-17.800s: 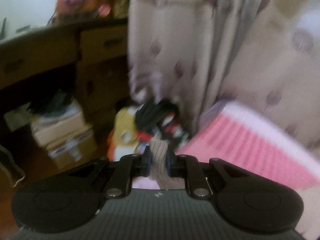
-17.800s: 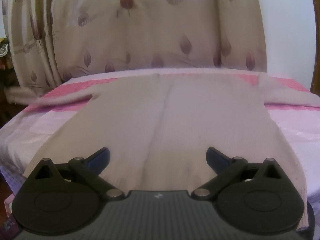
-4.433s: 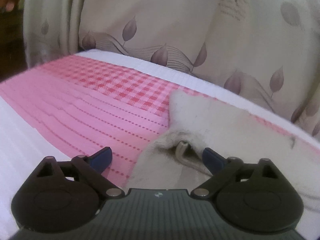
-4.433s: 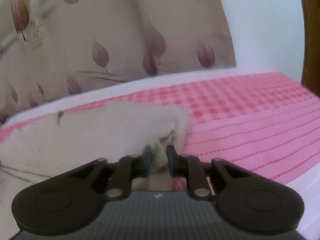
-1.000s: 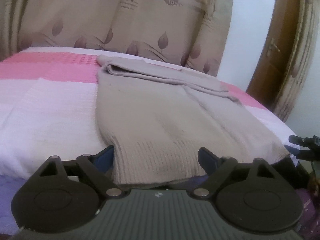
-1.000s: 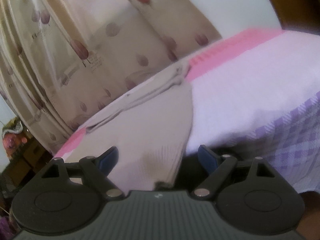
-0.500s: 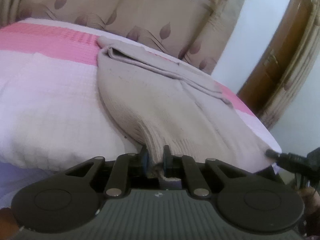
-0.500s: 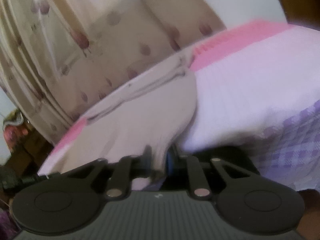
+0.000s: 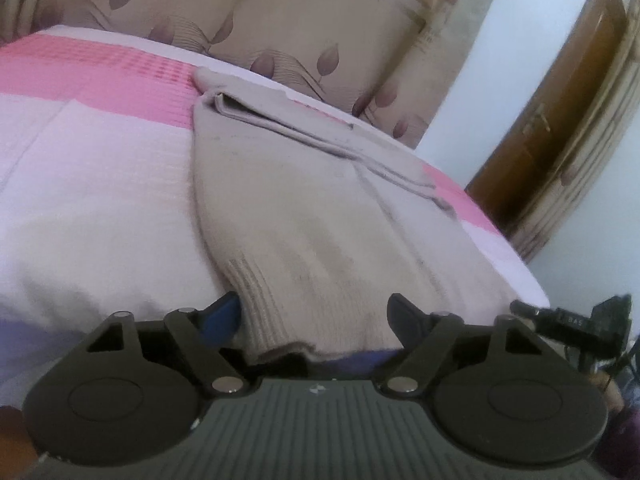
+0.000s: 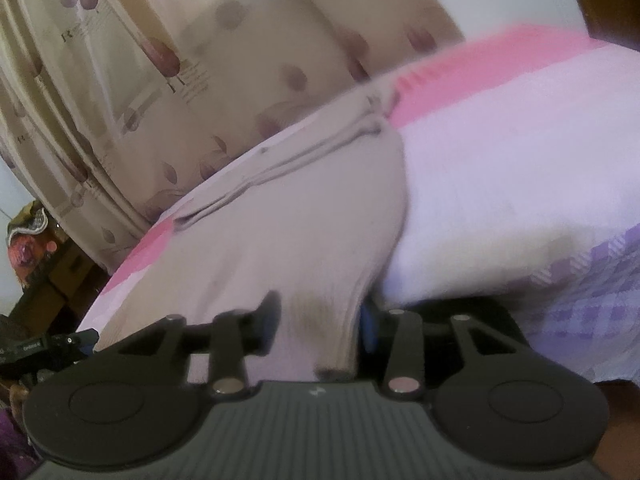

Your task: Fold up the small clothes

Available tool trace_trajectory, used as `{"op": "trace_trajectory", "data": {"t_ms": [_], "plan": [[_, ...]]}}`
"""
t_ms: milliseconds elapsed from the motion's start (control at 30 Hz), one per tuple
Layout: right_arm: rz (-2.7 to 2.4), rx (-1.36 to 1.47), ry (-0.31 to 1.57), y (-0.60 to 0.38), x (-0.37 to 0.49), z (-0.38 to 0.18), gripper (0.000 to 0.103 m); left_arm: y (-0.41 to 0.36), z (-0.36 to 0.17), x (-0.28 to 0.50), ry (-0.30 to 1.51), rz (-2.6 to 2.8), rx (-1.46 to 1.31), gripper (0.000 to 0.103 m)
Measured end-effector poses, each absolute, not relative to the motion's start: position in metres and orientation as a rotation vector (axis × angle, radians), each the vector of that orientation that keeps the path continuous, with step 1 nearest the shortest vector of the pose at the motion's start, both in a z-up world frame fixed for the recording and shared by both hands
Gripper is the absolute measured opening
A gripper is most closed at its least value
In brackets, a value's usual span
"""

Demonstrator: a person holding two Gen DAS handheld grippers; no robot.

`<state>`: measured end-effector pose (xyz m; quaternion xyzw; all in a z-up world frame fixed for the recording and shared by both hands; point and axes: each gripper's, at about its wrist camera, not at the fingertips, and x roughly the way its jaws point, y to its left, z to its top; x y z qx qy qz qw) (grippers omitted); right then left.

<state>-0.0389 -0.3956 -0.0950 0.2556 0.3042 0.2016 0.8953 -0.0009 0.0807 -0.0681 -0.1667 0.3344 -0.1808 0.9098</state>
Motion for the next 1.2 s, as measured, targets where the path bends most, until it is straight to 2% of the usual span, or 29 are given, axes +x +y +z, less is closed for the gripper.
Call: {"op": "trace_trajectory", "data": {"t_ms": [133,167,200,233,300,333,800,1200], "plan": [[0.424,0.54,0.625,-0.395,-0.037,-0.095,0.041,0.081,-0.07,0.003,0.691,-0.39,-0.328,0.078],[0.425,0.539,0.621,-0.395,-0.038,-0.095,0.041,0.079,-0.07,0.003,0.683,-0.397,-0.32,0.07],[0.428,0.535,0.618,-0.394,-0.038,-0.095,0.041,0.078,-0.07,0.004,0.677,-0.396,-0.308,0.026],[0.431,0.527,0.616,-0.392,-0.038,-0.095,0.039,0.075,-0.074,0.008,0.701,-0.369,-0.295,0.008],[0.435,0.5,0.614,-0.388,-0.037,-0.095,0.024,0.082,-0.078,0.011,0.688,-0.372,-0.369,0.01],[0.44,0.497,0.615,-0.386,-0.037,-0.095,0.011,0.083,-0.079,0.013,0.686,-0.361,-0.397,0.01],[0.618,0.859,0.451,-0.396,-0.013,-0.068,0.011,0.08,-0.015,0.01,0.46,-0.351,-0.494,0.01],[0.618,0.941,0.363,-0.406,0.026,-0.044,0.011,0.067,0.024,0.042,0.373,-0.308,-0.484,0.01]]}}
